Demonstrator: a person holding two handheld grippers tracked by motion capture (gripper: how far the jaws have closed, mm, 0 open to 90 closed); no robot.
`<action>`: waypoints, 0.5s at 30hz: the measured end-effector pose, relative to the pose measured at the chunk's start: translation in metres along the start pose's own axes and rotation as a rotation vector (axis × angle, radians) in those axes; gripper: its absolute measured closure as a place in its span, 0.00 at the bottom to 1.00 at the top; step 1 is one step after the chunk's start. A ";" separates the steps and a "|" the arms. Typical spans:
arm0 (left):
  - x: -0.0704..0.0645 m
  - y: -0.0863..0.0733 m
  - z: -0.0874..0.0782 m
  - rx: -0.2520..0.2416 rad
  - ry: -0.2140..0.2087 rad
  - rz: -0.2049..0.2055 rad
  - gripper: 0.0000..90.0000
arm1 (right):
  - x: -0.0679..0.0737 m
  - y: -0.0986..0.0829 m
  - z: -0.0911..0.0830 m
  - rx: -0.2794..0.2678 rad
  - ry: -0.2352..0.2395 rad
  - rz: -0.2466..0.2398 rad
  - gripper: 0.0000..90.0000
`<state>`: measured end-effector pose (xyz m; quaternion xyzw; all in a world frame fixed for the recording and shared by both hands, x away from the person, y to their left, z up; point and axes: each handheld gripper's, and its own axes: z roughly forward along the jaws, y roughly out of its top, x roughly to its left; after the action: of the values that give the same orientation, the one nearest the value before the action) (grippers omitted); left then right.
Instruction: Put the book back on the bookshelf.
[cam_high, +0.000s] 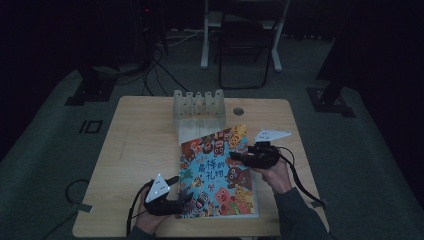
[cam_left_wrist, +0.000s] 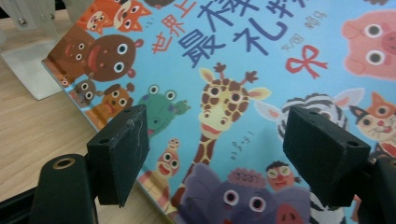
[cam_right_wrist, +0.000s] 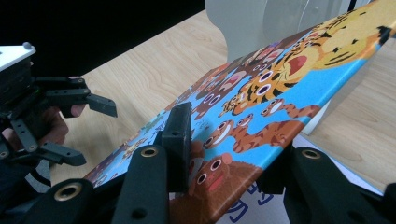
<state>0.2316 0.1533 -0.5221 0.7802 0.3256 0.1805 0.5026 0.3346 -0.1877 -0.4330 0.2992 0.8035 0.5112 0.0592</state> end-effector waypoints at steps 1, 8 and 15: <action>0.001 0.000 0.000 0.000 0.001 -0.001 0.25 | 0.001 0.000 -0.001 -0.001 0.001 -0.003 0.70; 0.008 0.004 -0.001 -0.005 0.006 -0.017 0.26 | 0.004 0.000 -0.005 -0.020 0.006 -0.034 0.70; 0.019 0.006 -0.001 -0.007 -0.014 -0.058 0.26 | 0.007 -0.001 -0.009 -0.038 0.013 -0.066 0.71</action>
<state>0.2465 0.1657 -0.5170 0.7701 0.3439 0.1615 0.5125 0.3250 -0.1909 -0.4281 0.2681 0.8035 0.5260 0.0761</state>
